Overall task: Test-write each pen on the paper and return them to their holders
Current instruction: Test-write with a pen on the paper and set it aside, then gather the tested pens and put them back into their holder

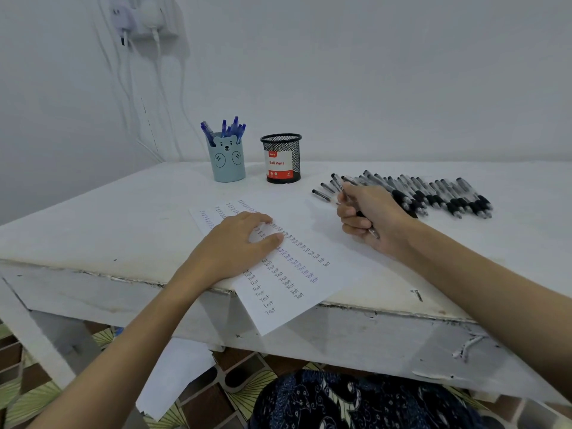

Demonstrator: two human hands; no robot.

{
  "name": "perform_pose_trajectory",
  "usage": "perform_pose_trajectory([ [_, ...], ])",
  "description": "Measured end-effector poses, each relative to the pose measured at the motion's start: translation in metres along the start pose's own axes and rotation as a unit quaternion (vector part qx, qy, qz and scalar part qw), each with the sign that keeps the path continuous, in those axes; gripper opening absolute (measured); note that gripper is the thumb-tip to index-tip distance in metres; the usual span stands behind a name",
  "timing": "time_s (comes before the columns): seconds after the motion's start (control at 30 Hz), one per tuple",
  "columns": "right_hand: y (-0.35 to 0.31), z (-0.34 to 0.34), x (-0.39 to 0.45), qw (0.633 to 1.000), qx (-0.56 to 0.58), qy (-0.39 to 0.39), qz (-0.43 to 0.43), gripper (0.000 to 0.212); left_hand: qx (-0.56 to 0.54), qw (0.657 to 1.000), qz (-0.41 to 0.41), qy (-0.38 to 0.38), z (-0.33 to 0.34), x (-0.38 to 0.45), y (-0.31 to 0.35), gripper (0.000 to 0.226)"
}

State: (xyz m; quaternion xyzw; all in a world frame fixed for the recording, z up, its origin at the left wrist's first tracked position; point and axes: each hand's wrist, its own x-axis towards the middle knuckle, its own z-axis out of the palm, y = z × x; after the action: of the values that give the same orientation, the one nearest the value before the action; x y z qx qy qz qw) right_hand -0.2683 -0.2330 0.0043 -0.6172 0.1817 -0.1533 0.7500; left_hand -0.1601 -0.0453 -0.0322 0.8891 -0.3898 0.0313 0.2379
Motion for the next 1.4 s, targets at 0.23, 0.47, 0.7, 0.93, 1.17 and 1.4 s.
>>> perform_pose_trajectory([
  [0.23,-0.022,-0.011,0.026,0.911,-0.374,0.087,-0.149,0.015,-0.017,0.995,0.011,-0.097,-0.012,0.01,0.007,0.044],
  [0.47,-0.029,-0.019,0.06,0.687,-0.698,0.094,-0.178,0.02,0.04,0.988,0.006,-0.148,-0.01,0.036,0.006,0.056],
  [0.7,-0.022,-0.045,0.068,0.636,-0.739,0.108,-0.193,0.015,-0.001,0.982,0.054,-0.181,-0.006,0.066,0.003,0.048],
  [0.93,-0.026,-0.058,0.069,0.707,-0.666,0.143,-0.19,0.016,-0.039,0.975,0.027,-0.216,-0.011,0.087,0.01,0.047],
  [1.17,-0.054,-0.084,0.057,0.818,-0.523,0.158,-0.18,0.013,-0.001,0.993,0.056,-0.105,0.011,0.091,0.048,0.029],
  [1.4,-0.063,-0.151,0.059,0.781,-0.577,0.218,-0.097,0.028,0.022,0.996,-0.002,-0.083,0.024,0.116,0.083,0.053],
])
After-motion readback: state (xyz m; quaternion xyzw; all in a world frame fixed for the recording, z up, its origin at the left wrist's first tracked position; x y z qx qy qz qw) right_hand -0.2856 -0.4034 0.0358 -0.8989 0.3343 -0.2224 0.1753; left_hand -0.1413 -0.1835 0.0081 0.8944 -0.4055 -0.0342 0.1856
